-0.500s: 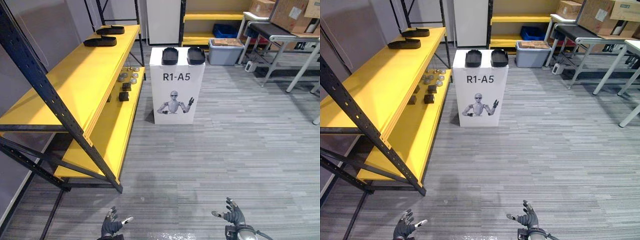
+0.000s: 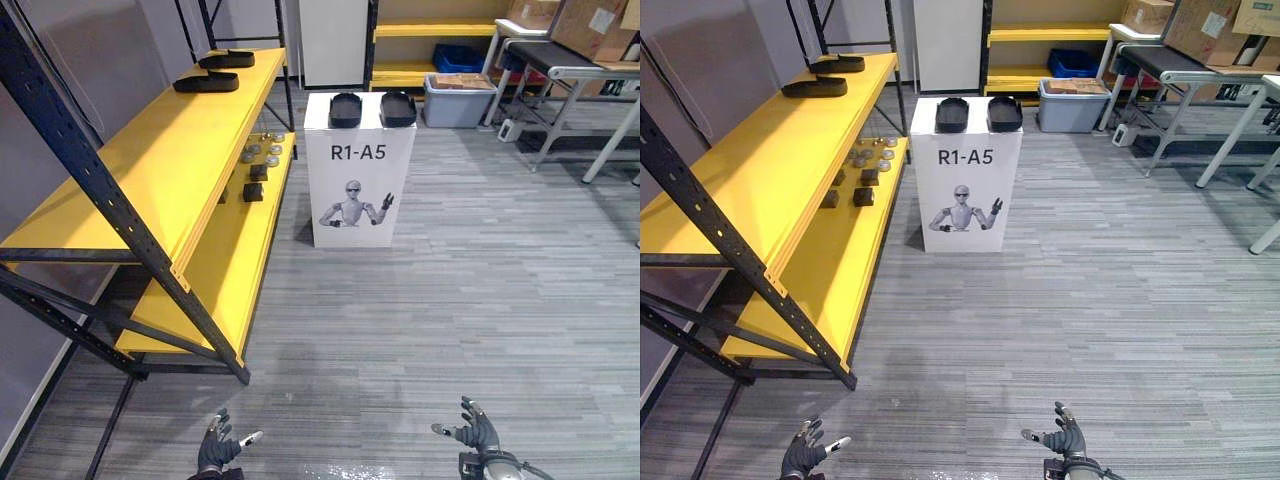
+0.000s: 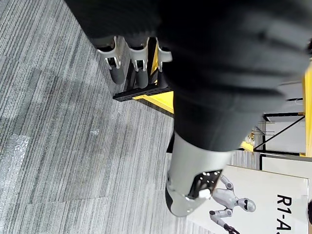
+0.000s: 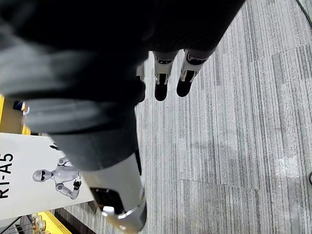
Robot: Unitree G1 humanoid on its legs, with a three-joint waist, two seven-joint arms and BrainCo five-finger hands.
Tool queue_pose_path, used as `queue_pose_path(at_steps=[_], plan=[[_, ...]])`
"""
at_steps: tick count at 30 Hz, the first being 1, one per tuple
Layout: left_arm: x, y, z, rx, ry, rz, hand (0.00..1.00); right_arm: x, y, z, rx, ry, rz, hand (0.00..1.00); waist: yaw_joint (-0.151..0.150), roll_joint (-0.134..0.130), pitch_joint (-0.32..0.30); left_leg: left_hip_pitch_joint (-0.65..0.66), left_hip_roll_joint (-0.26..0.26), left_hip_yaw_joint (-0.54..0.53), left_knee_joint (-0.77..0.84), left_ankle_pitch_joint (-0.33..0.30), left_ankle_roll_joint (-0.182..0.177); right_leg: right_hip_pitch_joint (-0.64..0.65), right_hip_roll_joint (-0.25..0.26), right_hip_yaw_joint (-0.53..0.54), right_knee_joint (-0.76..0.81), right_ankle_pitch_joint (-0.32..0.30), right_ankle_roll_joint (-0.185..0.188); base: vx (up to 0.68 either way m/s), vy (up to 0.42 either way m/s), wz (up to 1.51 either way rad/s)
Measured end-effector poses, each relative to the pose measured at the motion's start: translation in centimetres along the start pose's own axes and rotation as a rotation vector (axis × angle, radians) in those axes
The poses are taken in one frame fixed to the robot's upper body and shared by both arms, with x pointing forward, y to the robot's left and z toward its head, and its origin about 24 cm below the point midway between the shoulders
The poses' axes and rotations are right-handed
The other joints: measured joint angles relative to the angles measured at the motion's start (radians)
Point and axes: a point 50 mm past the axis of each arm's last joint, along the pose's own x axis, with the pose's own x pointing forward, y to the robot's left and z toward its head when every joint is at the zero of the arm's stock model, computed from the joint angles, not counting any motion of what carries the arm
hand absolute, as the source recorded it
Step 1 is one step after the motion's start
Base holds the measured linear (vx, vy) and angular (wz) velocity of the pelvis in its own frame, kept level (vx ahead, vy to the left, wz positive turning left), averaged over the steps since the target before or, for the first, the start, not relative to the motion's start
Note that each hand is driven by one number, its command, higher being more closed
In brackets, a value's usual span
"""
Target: Walk over and take plastic housings, then place them on the shelf
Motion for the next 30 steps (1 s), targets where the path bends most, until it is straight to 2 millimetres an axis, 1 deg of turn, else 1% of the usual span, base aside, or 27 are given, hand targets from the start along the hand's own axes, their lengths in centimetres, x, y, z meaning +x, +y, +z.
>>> queue_pose_path(at_steps=[5, 10, 12, 14, 15, 16, 17, 18, 19, 20, 21, 22, 23, 24, 25, 26, 27, 28, 29, 30], plan=[[0.0, -0.1, -0.2, -0.001, 0.009, 0.0, 0.0, 0.1, -0.7, 0.0, 0.047, 0.007, -0.041, 0.0, 0.001, 0.002, -0.001, 0.001, 0.002, 0.02, -0.012, 0.0, -0.001, -0.01, 0.003, 0.022, -0.005, 0.001, 0.0, 0.01, -0.005, -0.1], [0.1, -0.3, -0.2, 0.002, 0.013, -0.008, 0.0, 0.3, -0.6, 0.3, 0.07, -0.002, -0.047, 0.0, 0.001, 0.004, -0.001, -0.007, 0.005, 0.047, -0.021, -0.004, -0.007, -0.026, 0.005, 0.044, -0.019, 0.008, 0.006, 0.02, 0.002, -0.18], [0.1, -0.3, -0.1, 0.002, 0.011, -0.007, 0.0, 0.5, -0.4, 0.8, 0.071, -0.014, -0.044, 0.0, 0.0, 0.005, -0.002, -0.017, 0.007, 0.06, -0.017, -0.01, -0.006, -0.04, 0.007, 0.058, -0.018, 0.009, 0.007, 0.02, 0.008, -0.2], [0.2, -0.4, 0.0, 0.002, 0.007, -0.008, 0.0, 0.7, -0.4, 1.1, 0.073, -0.023, -0.052, 0.0, 0.001, 0.006, 0.0, -0.036, 0.009, 0.071, 0.005, -0.027, 0.0, -0.055, 0.007, 0.07, -0.018, 0.009, 0.008, 0.03, 0.011, -0.18], [0.1, -0.3, 0.0, 0.002, 0.009, -0.005, 0.0, 0.7, -0.4, 1.2, 0.073, -0.026, -0.054, 0.0, 0.008, 0.008, 0.002, -0.038, 0.011, 0.083, 0.019, -0.04, -0.002, -0.056, 0.009, 0.083, -0.018, 0.009, 0.008, 0.05, 0.023, -0.26], [0.1, -0.3, -0.1, 0.001, 0.011, 0.0, 0.0, 0.7, -0.4, 1.3, 0.074, -0.028, -0.058, 0.0, 0.011, 0.011, 0.002, -0.05, 0.014, 0.09, 0.049, -0.063, 0.002, -0.055, 0.01, 0.087, -0.018, 0.008, 0.011, 0.06, 0.031, -0.24], [0.1, -0.3, 0.0, 0.0, 0.008, 0.003, 0.0, 0.8, -0.4, 1.4, 0.073, -0.03, -0.062, 0.0, 0.013, 0.014, 0.003, -0.073, 0.017, 0.093, 0.091, -0.09, 0.006, -0.062, 0.01, 0.088, -0.014, 0.002, 0.019, 0.06, 0.037, -0.19], [0.2, -0.3, 0.2, -0.004, -0.001, 0.006, 0.0, 0.9, -0.4, 1.6, 0.074, -0.036, -0.061, 0.0, 0.017, 0.02, 0.005, -0.1, 0.024, 0.102, 0.134, -0.119, 0.009, -0.082, 0.012, 0.093, 0.014, -0.015, 0.037, 0.06, 0.037, -0.16], [0.2, -0.3, 0.3, -0.006, -0.004, 0.007, 0.0, 1.0, -0.3, 1.9, 0.075, -0.043, -0.059, 0.0, 0.019, 0.025, 0.008, -0.114, 0.028, 0.105, 0.161, -0.135, 0.011, -0.096, 0.013, 0.096, 0.049, -0.033, 0.048, 0.08, 0.045, -0.17], [0.2, -0.4, 0.4, -0.006, -0.007, 0.008, 0.0, 1.2, -0.2, 2.3, 0.076, -0.053, -0.057, 0.0, 0.018, 0.03, 0.014, -0.13, 0.03, 0.106, 0.194, -0.161, 0.015, -0.131, 0.013, 0.095, 0.123, -0.072, 0.062, 0.07, 0.035, -0.11], [0.2, -0.4, 0.4, -0.007, -0.008, 0.008, 0.0, 1.3, -0.2, 2.5, 0.076, -0.058, -0.057, 0.0, 0.017, 0.032, 0.021, -0.134, 0.03, 0.108, 0.22, -0.183, 0.023, -0.17, 0.009, 0.081, 0.22, -0.108, 0.087, 0.08, 0.051, -0.07], [0.2, -0.4, 0.4, -0.007, -0.009, 0.011, 0.0, 1.3, -0.1, 2.6, 0.077, -0.059, -0.055, 0.0, 0.018, 0.032, 0.025, -0.126, 0.029, 0.11, 0.23, -0.2, 0.022, -0.217, 0.001, 0.065, 0.338, -0.135, 0.106, 0.09, 0.06, -0.04], [0.4, -0.4, 0.7, -0.006, -0.016, 0.014, 0.0, 1.4, 0.1, 2.7, 0.079, -0.06, -0.053, 0.0, 0.019, 0.033, 0.038, -0.1, 0.028, 0.106, 0.233, -0.22, 0.031, -0.293, -0.015, 0.021, 0.523, -0.147, 0.119, 0.14, 0.082, 0.07], [0.5, -0.3, 0.9, 0.0, -0.018, 0.02, 0.0, 1.3, 0.2, 2.6, 0.08, -0.051, -0.051, 0.0, 0.019, 0.03, 0.049, -0.07, 0.026, 0.096, 0.235, -0.24, 0.047, -0.355, -0.043, -0.039, 0.664, -0.168, 0.118, 0.17, 0.07, 0.12], [0.6, -0.3, 0.8, 0.003, -0.015, 0.024, 0.0, 1.3, 0.2, 2.5, 0.079, -0.045, -0.051, 0.0, 0.019, 0.031, 0.05, -0.06, 0.026, 0.091, 0.236, -0.249, 0.052, -0.378, -0.055, -0.068, 0.689, -0.176, 0.114, 0.23, 0.055, 0.21], [0.6, -0.2, 1.0, 0.009, -0.018, 0.023, 0.0, 1.4, 0.3, 2.6, 0.076, -0.046, -0.05, 0.0, 0.014, 0.031, 0.053, -0.042, 0.028, 0.08, 0.235, -0.265, 0.055, -0.424, -0.075, -0.111, 0.679, -0.182, 0.104, 0.29, 0.017, 0.22], [0.9, -0.3, 1.4, 0.011, -0.03, 0.017, 0.0, 1.5, 0.4, 2.9, 0.068, -0.055, -0.047, 0.0, 0.009, 0.027, 0.065, -0.018, 0.036, 0.074, 0.227, -0.269, 0.05, -0.466, -0.083, -0.14, 0.622, -0.178, 0.095, 0.31, -0.008, 0.26], [1.1, -0.3, 1.7, 0.01, -0.038, 0.015, 0.0, 1.6, 0.5, 3.2, 0.066, -0.062, -0.044, 0.0, 0.004, 0.027, 0.074, -0.003, 0.044, 0.068, 0.221, -0.272, 0.048, -0.481, -0.078, -0.151, 0.571, -0.173, 0.089, 0.37, -0.046, 0.39], [1.5, -0.5, 2.4, 0.004, -0.056, 0.011, 0.0, 1.8, 0.6, 3.7, 0.072, -0.074, -0.042, 0.0, -0.006, 0.034, 0.088, 0.025, 0.065, 0.048, 0.195, -0.272, 0.039, -0.505, -0.061, -0.167, 0.426, -0.135, 0.072, 0.45, -0.085, 0.47], [1.9, -0.8, 3.1, 0.0, -0.076, 0.006, 0.0, 1.9, 0.6, 3.9, 0.072, -0.08, -0.045, 0.0, -0.013, 0.029, 0.095, 0.05, 0.078, 0.031, 0.165, -0.271, 0.023, -0.516, -0.048, -0.168, 0.304, -0.082, 0.068, 0.6, -0.152, 0.68]])
